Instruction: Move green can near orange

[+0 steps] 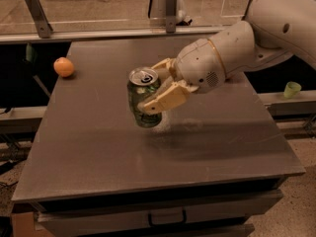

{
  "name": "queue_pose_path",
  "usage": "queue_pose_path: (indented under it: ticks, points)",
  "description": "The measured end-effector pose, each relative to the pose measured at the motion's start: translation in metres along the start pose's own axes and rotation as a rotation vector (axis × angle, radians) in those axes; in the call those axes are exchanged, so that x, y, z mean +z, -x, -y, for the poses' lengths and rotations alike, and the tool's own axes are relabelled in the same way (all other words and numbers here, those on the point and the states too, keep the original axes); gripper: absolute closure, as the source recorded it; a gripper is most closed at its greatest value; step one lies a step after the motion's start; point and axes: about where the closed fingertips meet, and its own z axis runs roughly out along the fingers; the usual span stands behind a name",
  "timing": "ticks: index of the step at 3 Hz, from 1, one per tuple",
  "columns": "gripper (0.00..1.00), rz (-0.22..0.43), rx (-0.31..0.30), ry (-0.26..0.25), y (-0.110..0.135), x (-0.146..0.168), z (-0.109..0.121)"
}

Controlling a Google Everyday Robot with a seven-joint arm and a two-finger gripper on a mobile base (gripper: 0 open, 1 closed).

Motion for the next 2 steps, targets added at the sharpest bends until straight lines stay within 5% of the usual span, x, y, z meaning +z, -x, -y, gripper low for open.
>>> queue_pose_path:
  ticks: [1, 2]
  points:
    - [1.0, 0.002, -0.021, -0.008, 0.006, 0.004, 0.012]
    - [1.0, -0.018, -0.036, -0.038, 0.006, 0.009, 0.06]
